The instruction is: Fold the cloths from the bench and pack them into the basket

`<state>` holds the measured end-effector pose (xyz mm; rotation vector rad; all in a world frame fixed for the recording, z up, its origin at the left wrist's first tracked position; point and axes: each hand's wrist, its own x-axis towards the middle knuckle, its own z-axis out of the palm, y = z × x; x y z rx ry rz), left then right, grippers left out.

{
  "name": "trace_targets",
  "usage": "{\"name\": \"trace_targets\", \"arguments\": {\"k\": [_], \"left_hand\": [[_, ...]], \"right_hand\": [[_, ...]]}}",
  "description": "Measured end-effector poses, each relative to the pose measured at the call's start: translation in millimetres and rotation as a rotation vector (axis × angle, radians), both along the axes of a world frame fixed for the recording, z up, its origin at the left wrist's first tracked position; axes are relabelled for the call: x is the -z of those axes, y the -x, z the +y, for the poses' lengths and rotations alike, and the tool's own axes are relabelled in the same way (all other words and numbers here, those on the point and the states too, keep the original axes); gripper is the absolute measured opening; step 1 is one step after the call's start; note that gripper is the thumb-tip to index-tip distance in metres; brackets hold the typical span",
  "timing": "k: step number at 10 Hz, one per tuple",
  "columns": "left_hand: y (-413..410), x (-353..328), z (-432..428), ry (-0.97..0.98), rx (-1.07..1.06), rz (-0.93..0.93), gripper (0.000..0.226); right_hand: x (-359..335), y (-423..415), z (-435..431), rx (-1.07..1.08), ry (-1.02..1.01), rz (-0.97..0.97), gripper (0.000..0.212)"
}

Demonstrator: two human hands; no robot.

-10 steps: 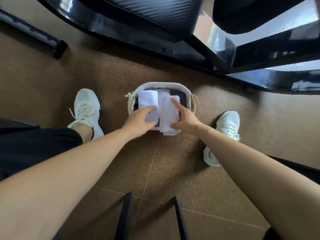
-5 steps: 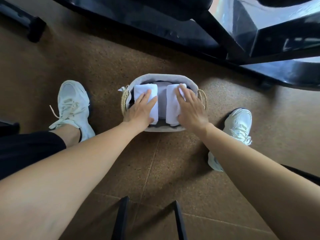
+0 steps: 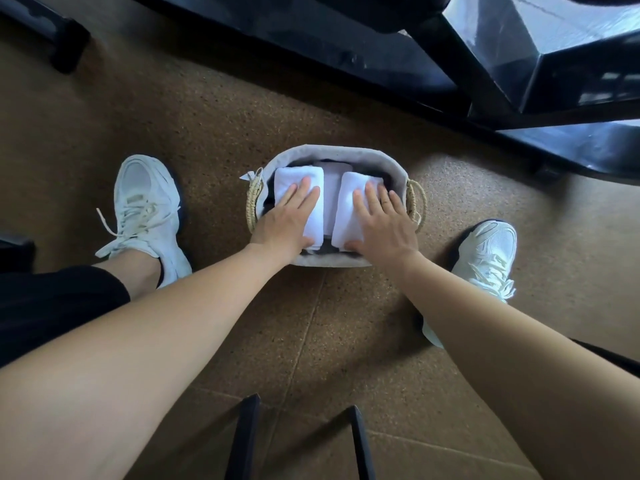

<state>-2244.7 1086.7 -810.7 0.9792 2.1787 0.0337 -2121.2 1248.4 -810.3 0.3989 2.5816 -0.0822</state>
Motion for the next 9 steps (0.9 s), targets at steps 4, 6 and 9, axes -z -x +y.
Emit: {"name": "trace_targets", "arguments": {"k": [4, 6, 9], "left_hand": [[-5.1, 15.2, 6.6, -0.011, -0.012, 0.034, 0.101], [-2.5, -5.4, 5.4, 0.022, 0.027, 0.021, 0.094], [-9.1, -73.7, -5.7, 0.032, 0.073, -0.009, 0.068]], "right_hand": [[22.1, 0.5, 12.0, -0.037, -0.027, 0.070, 0.106], [-1.1, 3.0, 14.3, -0.031, -0.012, 0.071, 0.108], [-56.3, -12.2, 18.8, -0.056, 0.020, 0.024, 0.093]]}}
